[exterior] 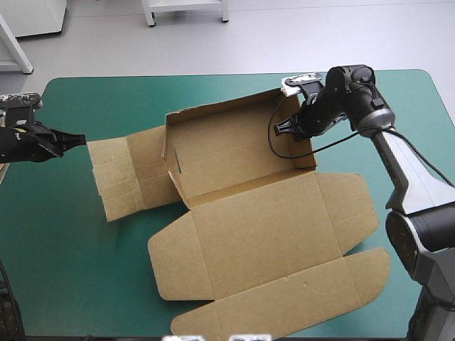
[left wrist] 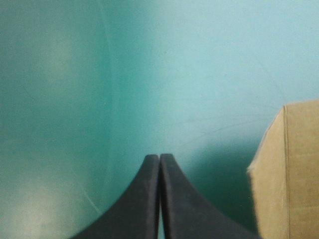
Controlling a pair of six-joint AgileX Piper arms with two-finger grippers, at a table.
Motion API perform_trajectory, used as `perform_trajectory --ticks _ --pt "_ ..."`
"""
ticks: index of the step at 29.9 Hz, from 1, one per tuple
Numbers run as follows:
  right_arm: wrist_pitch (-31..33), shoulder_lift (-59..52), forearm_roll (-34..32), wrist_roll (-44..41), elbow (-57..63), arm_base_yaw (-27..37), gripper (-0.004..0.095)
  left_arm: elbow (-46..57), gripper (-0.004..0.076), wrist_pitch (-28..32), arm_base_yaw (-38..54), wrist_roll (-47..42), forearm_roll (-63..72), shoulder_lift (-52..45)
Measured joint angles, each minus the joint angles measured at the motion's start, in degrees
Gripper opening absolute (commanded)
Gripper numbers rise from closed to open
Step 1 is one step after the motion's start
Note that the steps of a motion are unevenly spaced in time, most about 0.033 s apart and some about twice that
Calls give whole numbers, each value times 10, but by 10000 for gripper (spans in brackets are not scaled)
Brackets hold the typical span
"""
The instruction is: Fold the box
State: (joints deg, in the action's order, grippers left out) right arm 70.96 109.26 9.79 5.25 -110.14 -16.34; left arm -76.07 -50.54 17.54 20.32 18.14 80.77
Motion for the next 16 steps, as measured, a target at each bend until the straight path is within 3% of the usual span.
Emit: perform_trajectory --ticks 12,16 --pt "-24 85 19 7 -10 2 17 0 -9 -3 0 0 0 0" --pt "-48 92 26 22 -10 2 182 0 -9 -6 0 0 0 0"
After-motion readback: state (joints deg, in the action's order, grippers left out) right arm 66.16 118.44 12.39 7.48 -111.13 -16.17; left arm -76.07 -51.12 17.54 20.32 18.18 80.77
